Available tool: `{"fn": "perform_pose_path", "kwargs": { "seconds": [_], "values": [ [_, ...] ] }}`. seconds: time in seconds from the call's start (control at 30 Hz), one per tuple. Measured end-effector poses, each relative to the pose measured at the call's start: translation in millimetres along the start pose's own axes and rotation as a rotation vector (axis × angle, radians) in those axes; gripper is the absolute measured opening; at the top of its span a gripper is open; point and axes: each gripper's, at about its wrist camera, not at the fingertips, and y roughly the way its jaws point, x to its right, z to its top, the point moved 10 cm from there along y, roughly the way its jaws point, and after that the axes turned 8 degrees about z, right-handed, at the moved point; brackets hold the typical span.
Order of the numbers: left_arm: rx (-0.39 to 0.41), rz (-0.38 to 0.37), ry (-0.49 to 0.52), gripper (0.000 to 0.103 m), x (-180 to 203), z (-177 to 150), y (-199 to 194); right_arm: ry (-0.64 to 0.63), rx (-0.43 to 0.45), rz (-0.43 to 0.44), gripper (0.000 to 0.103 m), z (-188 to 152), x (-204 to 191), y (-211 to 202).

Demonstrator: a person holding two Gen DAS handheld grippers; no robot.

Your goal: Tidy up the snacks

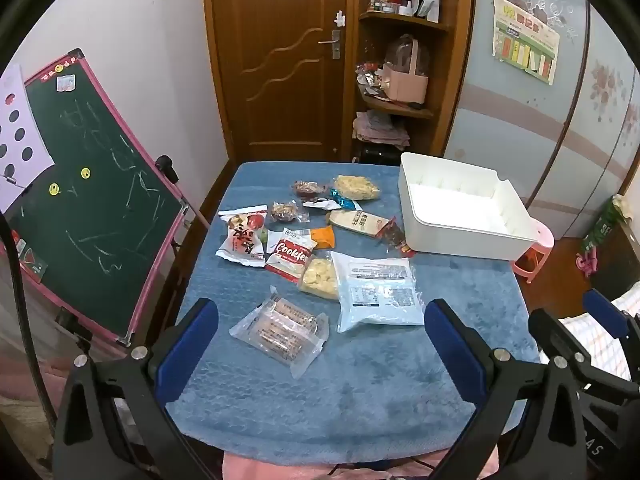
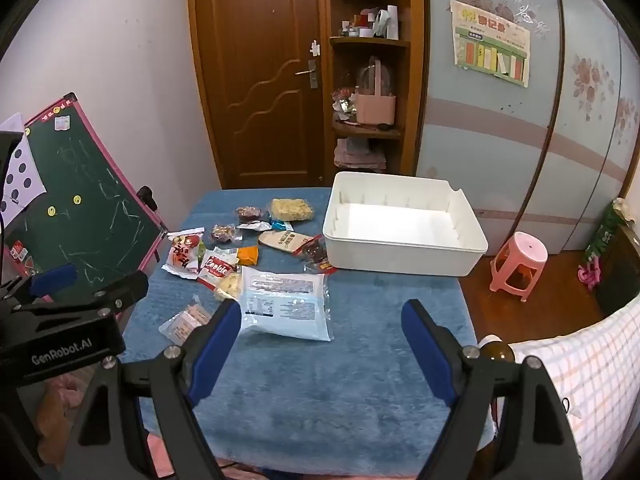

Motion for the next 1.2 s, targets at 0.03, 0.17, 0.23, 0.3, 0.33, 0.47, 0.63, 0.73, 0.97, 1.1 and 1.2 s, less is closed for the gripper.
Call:
{"fn": "perform_pose_path", "kwargs": {
  "seconds": [0.03, 0.17, 0.23, 0.3, 0.33, 0.47, 0.63, 0.73, 0.97, 1.1, 1.2],
  "values": [
    [0.003, 0.002, 0.003, 0.102, 0, 1, 0, 0.0, 0.001, -0.001, 0.083, 0, 0, 0],
    [0.032, 0.006, 0.01, 0.102, 9, 2, 0, -0.003, -0.005, 0.001, 0.083, 0, -1, 3],
    [0.042, 0.005, 0.007, 0.102, 13, 0, -2, -0.001, -0.005, 0.002, 0.083, 0, -2, 4],
    [0.031, -0.011, -0.003, 0.102, 10, 3, -2, -0.001, -0.006, 0.004, 0.083, 1, -1, 3],
    [0.029, -0.017, -0.005, 0.102, 7, 4, -3, -0.002, -0.005, 0.004, 0.083, 2, 1, 1],
    [0.019, -0.03, -0.006, 0.102, 3, 5, 1, -0.009, 0.002, 0.007, 0.083, 3, -3, 4],
    [0.03, -0.032, -0.013, 0.102, 4, 6, 2, -0.024, 0.005, 0.023, 0.083, 1, -8, 5],
    [0.037, -0.038, -0.023, 0.102, 1, 8, 0, -0.024, 0.007, 0.021, 0.083, 1, -8, 6],
    [0.032, -0.04, -0.029, 0.102, -1, 11, -1, -0.039, 0.008, 0.034, 0.083, 2, -13, 7],
    [0.024, -0.037, -0.032, 0.102, -2, 12, 0, -0.043, 0.003, 0.043, 0.083, 3, -14, 7],
    [0.021, -0.036, -0.035, 0.102, -3, 12, 0, -0.044, 0.001, 0.044, 0.083, 3, -14, 7]
  ]
}}
